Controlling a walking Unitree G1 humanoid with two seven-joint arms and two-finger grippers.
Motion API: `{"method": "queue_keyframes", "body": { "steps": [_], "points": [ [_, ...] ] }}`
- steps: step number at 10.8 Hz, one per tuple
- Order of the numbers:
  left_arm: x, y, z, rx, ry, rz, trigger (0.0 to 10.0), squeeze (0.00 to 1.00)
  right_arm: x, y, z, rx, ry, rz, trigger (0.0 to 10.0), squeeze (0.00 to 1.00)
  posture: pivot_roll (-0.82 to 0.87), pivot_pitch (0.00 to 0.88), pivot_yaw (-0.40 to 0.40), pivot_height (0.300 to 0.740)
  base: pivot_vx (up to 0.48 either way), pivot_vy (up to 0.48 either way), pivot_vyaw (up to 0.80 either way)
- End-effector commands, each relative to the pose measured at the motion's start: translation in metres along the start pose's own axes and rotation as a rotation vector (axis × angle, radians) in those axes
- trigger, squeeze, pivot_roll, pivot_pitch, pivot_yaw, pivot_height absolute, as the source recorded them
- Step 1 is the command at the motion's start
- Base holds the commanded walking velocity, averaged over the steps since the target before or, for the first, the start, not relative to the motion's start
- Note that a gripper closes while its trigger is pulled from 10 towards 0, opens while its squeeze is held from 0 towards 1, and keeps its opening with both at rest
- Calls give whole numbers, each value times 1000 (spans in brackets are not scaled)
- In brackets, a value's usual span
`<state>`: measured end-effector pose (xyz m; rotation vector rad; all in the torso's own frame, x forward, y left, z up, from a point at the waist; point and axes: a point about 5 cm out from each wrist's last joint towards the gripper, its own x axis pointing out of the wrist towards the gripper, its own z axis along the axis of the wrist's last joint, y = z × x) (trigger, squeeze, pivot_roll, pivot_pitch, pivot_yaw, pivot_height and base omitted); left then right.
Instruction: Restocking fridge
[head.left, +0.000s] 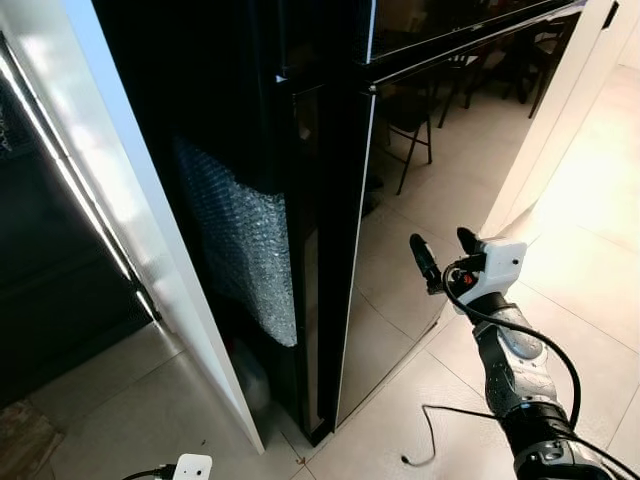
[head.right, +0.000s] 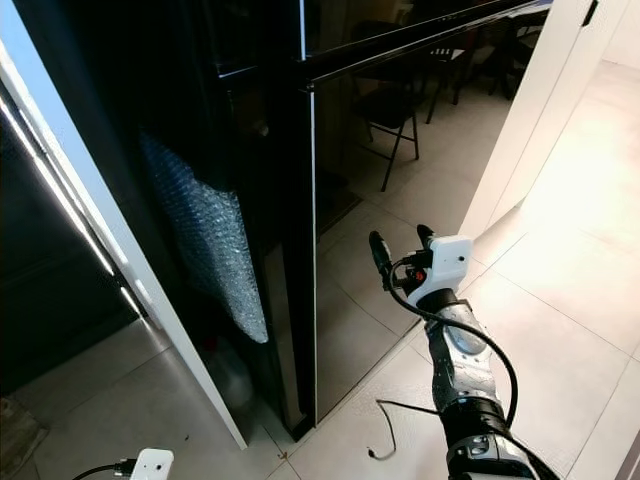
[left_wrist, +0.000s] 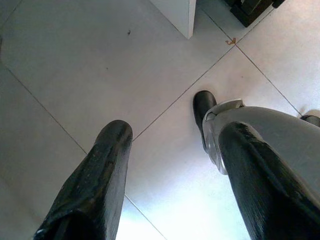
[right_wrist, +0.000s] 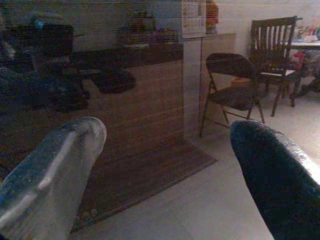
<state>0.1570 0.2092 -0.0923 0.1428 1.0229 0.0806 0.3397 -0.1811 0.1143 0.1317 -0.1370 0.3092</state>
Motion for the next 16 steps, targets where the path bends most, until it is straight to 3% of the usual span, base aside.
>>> {"method": "queue_keyframes", "body": {
  "steps": [1, 10, 11, 12, 13, 16],
  "points": [
    [0, 0, -2, -17, 1, 7, 10000, 0, 4, 2, 6, -16, -21, 12, 10000, 0, -27, 0, -20, 740, 0, 0, 0],
    [0, 0, -2, -17, 1, 7, 10000, 0, 4, 2, 6, -16, -21, 12, 10000, 0, -27, 0, -20, 740, 0, 0, 0],
    [-1, 2, -3, -5, 5, 10, 10000, 0, -63, -33, -64, 50, 304, -298, 10000, 0, -37, 0, 13, 740, 0, 0, 0],
    [-1, 5, -3, 10, 10, 14, 10000, 0, -167, -48, -130, 100, 712, -628, 10000, 0, -38, 0, 15, 740, 0, 0, 0],
    [-1, 6, -3, 14, 11, 15, 10000, 0, -190, -48, -140, 107, 792, -692, 10000, 0, -39, 0, 15, 740, 0, 0, 0],
    [-1, 6, -2, 18, 8, 12, 10000, 0, -189, -52, -137, 98, 774, -705, 10000, 0, -44, 0, 14, 740, 0, 0, 0]
  ]
}}
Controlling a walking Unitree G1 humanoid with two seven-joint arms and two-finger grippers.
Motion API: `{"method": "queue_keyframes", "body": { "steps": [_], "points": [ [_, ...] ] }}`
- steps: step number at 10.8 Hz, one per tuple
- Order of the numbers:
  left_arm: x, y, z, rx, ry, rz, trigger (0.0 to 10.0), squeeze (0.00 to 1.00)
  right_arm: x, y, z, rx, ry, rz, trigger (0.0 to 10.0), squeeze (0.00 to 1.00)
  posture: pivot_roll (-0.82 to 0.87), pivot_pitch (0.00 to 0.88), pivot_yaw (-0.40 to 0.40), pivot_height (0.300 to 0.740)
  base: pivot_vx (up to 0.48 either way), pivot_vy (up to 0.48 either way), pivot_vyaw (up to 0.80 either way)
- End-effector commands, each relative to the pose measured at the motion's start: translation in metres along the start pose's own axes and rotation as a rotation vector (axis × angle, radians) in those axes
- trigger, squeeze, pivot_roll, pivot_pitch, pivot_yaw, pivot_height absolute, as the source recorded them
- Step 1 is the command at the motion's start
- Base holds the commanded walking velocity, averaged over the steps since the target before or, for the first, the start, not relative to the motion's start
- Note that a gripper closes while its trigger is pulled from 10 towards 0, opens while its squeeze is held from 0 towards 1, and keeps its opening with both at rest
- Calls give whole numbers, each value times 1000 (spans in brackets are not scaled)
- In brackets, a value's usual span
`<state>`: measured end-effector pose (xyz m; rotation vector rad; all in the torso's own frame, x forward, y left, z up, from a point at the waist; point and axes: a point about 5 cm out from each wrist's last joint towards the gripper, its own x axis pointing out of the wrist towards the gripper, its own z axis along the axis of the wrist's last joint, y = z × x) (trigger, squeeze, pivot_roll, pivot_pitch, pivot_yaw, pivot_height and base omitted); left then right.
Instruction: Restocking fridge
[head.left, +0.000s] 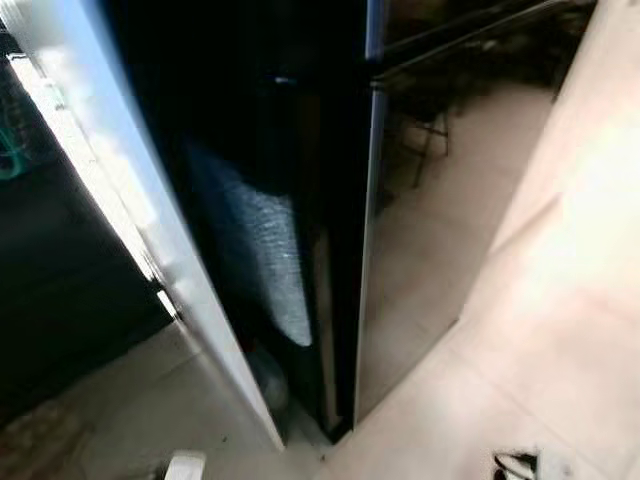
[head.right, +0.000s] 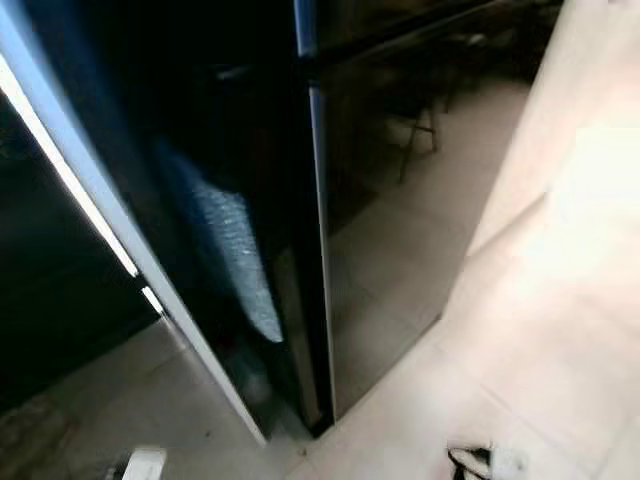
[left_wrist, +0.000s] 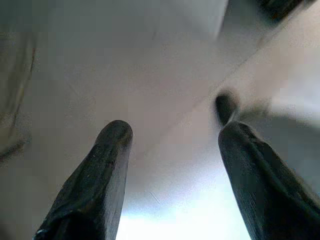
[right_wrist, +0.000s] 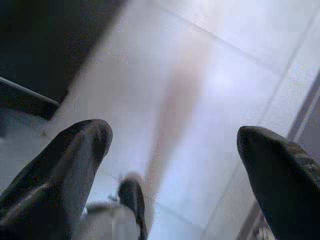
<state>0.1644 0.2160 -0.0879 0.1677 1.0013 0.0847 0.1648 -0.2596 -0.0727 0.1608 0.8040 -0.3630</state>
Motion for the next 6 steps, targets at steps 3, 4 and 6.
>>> {"method": "queue_keyframes", "body": {
  "steps": [3, 4, 6],
  "points": [
    [-2, -2, -10, -4, 30, -5, 10000, 0, 6, 6, 27, -14, -85, 6, 10000, 0, -43, 0, 10, 740, 0, 0, 0],
    [-2, -2, -10, -5, 32, -6, 10000, 0, 6, 8, 22, -21, -64, 13, 10000, 0, -45, 0, 11, 740, 0, 0, 0],
    [-2, -2, -10, -10, 32, -8, 10000, 0, 5, 12, 9, -51, 5, 40, 10000, 0, -42, 0, 6, 740, 0, 0, 0]
  ]
}}
